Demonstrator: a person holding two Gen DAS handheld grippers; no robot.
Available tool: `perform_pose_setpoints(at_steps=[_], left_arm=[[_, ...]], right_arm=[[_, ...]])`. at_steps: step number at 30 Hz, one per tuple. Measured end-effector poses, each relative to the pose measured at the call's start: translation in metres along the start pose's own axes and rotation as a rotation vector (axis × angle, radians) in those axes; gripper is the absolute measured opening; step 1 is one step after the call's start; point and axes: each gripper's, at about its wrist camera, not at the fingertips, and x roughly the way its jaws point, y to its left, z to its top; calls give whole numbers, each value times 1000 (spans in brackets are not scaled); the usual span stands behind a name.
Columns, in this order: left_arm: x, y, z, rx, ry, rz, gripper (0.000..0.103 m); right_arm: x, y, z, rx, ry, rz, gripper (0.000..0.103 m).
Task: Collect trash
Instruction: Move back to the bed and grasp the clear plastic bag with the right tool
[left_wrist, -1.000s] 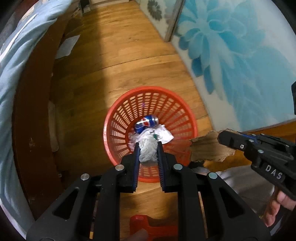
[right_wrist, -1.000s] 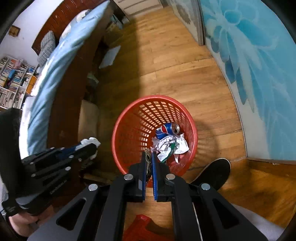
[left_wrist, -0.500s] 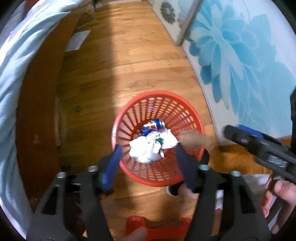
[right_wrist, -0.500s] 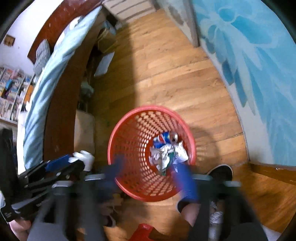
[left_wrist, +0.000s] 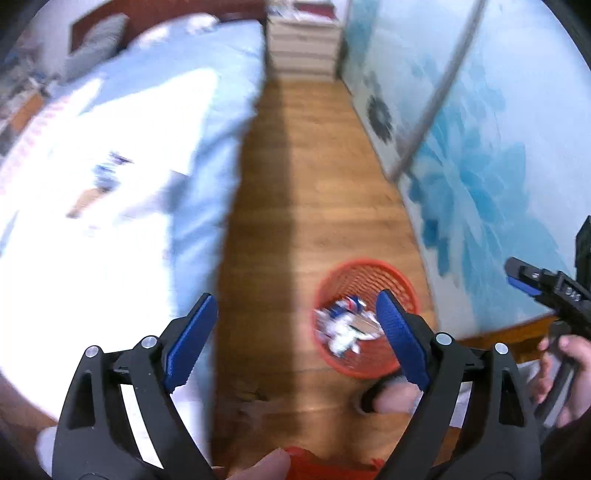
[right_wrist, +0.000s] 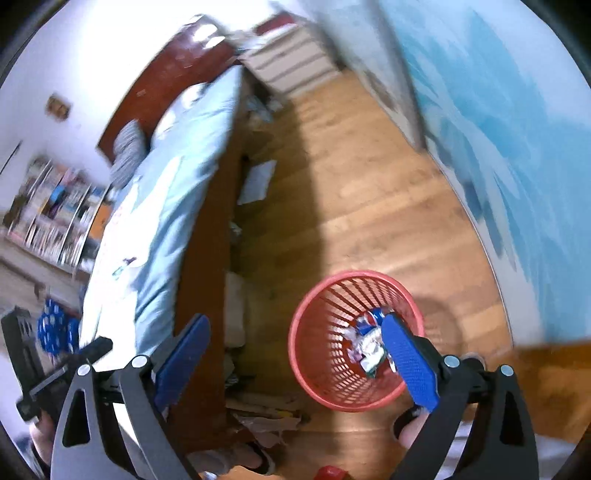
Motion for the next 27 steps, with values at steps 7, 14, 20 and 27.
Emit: perform_pose_setpoints(at_steps=[7,14,20,27], left_arm=[[-62,98,-14,-95,-127,118,88],[-55,160,-38,-243,-144,136,88],[-41,180,-55,-311,-140,123,88],[-39,195,-64,-349,-138,104,88]], right_arm=[[-1,116,19,-202,15,88,94],[70,279,36,-488,68,176,94],[162,405,34,-745,133,224,89],[289,480,27,-856,270,153,70]])
